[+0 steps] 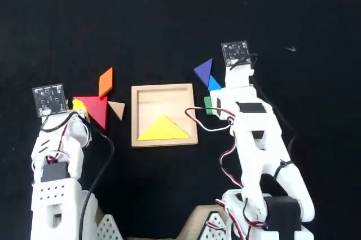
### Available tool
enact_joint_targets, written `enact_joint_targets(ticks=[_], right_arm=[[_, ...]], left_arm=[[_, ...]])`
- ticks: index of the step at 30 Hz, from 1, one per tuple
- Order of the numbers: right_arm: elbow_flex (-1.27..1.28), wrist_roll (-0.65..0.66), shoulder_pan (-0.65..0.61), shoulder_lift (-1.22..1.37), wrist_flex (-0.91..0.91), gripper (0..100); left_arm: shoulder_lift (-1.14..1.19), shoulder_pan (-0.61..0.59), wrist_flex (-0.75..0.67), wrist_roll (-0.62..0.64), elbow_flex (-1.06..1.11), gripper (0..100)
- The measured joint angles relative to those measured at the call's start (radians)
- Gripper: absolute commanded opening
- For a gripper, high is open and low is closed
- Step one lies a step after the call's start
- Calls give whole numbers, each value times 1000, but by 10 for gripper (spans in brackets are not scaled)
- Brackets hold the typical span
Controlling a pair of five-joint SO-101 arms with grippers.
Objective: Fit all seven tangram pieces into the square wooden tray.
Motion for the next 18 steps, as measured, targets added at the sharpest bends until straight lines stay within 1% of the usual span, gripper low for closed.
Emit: enact_joint_targets(ticks=[5, 7, 10, 12, 15, 18], right_arm=[[0, 0, 0, 0, 0, 109], [0, 0, 0, 0, 0, 147], [0, 0, 0, 0, 0, 236], [0, 0, 0, 0, 0, 270], [6, 0, 0, 0, 0, 259], [17, 0, 0, 2, 0, 219]], left_arm=[[-23, 0, 0, 0, 2, 223], [-23, 0, 0, 0, 2, 243], [-23, 0, 0, 0, 2, 243], [-11, 0, 6, 0, 2, 242], [63, 0, 23, 0, -11, 242], [198, 0, 55, 0, -80, 242]])
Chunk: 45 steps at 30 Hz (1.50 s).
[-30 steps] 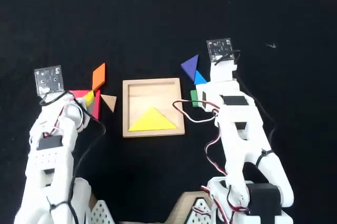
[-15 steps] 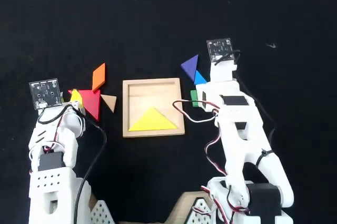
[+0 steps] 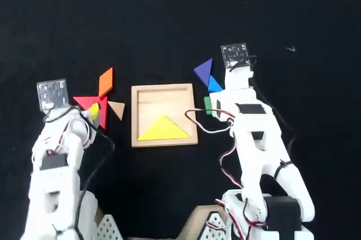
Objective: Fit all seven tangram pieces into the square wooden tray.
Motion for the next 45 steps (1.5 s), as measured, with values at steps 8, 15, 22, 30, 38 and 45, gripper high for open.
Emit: enact_joint_targets(ticks=[8, 15, 22, 30, 38, 45], right_arm=[[0, 0, 0, 0, 0, 36], [8, 0, 0, 0, -31, 124], [8, 0, 0, 0, -34, 127], [8, 0, 0, 0, -37, 127], [8, 0, 0, 0, -37, 127], [8, 0, 0, 0, -37, 127]], left_arm=[[413, -41, 8, 0, -207, 195], [448, -48, 8, 0, -229, 62], [451, -48, 129, 0, -298, 255], [585, 0, 531, 14, -723, 230], [970, 6, 793, 21, -1252, 231], [1401, 6, 941, 23, -1714, 228]])
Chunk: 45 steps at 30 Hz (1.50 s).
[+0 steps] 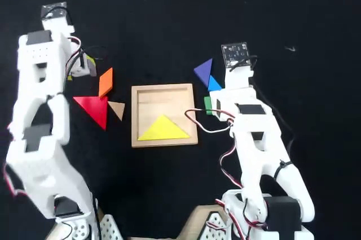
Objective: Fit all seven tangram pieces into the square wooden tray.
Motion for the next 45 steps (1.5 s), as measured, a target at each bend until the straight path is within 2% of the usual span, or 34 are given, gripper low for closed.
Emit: enact_joint_targets(ticks=[7, 12, 32, 39, 42, 45], right_arm=[[0, 0, 0, 0, 0, 127], [0, 0, 0, 0, 0, 127], [0, 0, 0, 0, 0, 127], [0, 0, 0, 0, 0, 127], [0, 0, 0, 0, 0, 127], [0, 0, 0, 0, 0, 127]], left_arm=[[250, 29, 5, 2, -204, 231], [298, 77, 5, 2, -245, 232], [465, 81, 3, 23, -381, 225], [466, 87, 86, 26, -422, 25], [466, 94, 92, 28, -425, 52], [466, 95, 118, 28, -434, 30]])
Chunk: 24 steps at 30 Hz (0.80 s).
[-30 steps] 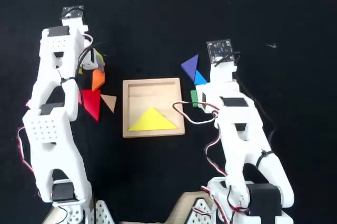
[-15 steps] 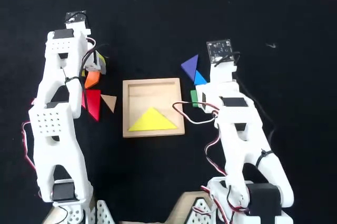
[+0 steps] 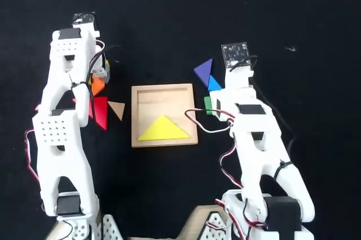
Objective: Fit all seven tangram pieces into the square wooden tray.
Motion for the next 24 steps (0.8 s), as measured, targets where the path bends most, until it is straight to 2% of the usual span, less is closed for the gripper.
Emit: enact_joint_targets(ticks=[12, 15, 19, 24], right_arm=[[0, 0, 0, 0, 0, 127], [0, 0, 0, 0, 0, 127], [0, 0, 0, 0, 0, 127], [0, 0, 0, 0, 0, 127]], left_arm=[[0, 0, 282, -3, -247, 33], [0, 0, 304, -61, -258, 33], [-46, 32, 307, -178, -129, 33], [-288, 84, 307, -256, 130, 33]])
